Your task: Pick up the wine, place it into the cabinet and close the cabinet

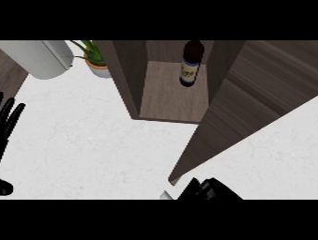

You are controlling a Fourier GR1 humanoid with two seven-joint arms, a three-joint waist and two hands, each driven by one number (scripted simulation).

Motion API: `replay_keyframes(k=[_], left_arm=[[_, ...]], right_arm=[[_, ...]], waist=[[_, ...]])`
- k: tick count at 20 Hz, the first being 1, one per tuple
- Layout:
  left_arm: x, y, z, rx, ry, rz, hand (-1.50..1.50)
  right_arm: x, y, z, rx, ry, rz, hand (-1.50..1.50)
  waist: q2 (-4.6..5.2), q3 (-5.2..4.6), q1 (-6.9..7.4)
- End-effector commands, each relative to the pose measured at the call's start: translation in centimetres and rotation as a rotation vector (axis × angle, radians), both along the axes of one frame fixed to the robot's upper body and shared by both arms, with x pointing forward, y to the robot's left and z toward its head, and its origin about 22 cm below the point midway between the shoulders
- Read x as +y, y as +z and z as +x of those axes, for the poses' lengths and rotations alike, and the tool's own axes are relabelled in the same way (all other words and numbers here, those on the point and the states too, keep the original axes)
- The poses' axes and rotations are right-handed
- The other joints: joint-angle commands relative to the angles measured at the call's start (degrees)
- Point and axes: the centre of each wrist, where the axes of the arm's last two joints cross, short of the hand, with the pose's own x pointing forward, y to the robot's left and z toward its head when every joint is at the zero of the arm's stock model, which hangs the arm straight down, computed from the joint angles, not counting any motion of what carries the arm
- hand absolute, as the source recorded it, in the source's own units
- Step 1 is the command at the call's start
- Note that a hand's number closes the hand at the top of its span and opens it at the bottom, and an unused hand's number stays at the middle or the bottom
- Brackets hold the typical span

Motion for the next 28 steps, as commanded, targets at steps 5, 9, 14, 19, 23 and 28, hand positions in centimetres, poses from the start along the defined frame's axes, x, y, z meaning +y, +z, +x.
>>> replay_keyframes(k=[5, 9, 14, 19, 23, 28], left_arm=[[2.2, 0.2, -0.6, 0.007, 0.045, 0.0, -1.5], [2.4, -1.1, -1.5, 0.008, 0.046, 0.013, -1.5], [3.2, -0.7, -1.2, 0.0, 0.052, 0.005, -1.5], [3.0, -1.7, -1.0, 0.0, 0.075, -0.015, -1.5], [2.8, 0.5, 0.4, 0.014, 0.068, -0.003, -1.5], [2.4, -2.3, -0.4, 0.006, 0.057, 0.007, -1.5]], right_arm=[[9.8, 4.4, 4.6, 0.064, 0.006, 0.008, 1.5], [10.7, 7.2, 7.8, 0.1, -0.009, 0.046, 1.5], [10.4, 5.2, 13.1, 0.172, -0.022, 0.076, 1.5], [9.9, 2.4, 15.3, 0.214, -0.091, 0.096, 1.5], [8.7, 2.3, 16.9, 0.232, -0.116, 0.06, 1.5], [6.7, -1.2, 20.4, 0.191, -0.137, 0.041, 1.5]], waist=[[-0.42, 0.32, -2.02], [-0.42, 0.4, -2.79], [-0.27, 0.44, -3.15], [-0.33, 0.45, -3.6], [-0.43, 0.47, -3.92], [-0.22, 0.44, -3.7]])
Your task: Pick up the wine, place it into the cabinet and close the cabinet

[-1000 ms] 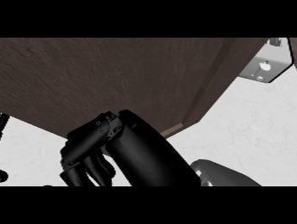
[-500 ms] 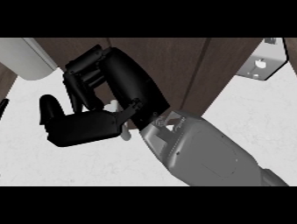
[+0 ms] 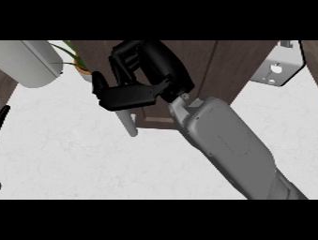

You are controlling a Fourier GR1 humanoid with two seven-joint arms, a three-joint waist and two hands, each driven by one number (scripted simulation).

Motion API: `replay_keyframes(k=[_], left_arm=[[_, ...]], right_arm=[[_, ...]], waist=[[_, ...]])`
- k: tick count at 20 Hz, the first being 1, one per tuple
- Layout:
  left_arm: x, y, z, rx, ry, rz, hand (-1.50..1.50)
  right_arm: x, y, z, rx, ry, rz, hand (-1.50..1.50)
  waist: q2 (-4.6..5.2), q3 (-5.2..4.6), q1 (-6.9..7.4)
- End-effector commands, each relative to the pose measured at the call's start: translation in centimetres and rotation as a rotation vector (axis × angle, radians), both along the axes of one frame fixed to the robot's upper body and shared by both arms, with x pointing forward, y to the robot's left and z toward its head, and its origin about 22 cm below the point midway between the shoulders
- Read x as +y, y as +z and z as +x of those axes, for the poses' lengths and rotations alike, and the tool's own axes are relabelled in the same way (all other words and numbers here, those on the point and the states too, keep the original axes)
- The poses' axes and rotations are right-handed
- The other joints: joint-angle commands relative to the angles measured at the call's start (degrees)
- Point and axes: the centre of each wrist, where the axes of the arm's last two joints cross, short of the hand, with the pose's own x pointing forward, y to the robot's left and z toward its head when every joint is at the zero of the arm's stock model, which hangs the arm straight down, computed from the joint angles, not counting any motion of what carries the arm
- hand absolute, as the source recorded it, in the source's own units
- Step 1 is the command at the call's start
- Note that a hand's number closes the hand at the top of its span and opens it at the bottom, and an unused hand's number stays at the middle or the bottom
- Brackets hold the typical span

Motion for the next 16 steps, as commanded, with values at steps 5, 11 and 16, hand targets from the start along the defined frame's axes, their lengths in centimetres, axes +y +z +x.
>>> replay_keyframes(k=[5, 11, 16], left_arm=[[0.2, 1.5, 1.4, -0.017, -0.021, 0.005, -1.5], [-0.5, 1.3, 0.3, -0.007, -0.047, 0.011, -1.5], [0.1, 1.2, 1.2, -0.014, -0.06, -0.002, -1.5]], right_arm=[[-2.2, -2.6, 4.5, -0.012, -0.067, -0.05, 1.5], [-5.4, -2.0, 5.9, -0.028, -0.128, -0.043, 1.5], [-3.2, -3.1, 5.6, -0.035, -0.103, -0.06, 1.5]], waist=[[0.89, 0.04, 0.39], [0.83, 0.08, 0.78], [1.09, -0.02, 0.4]])
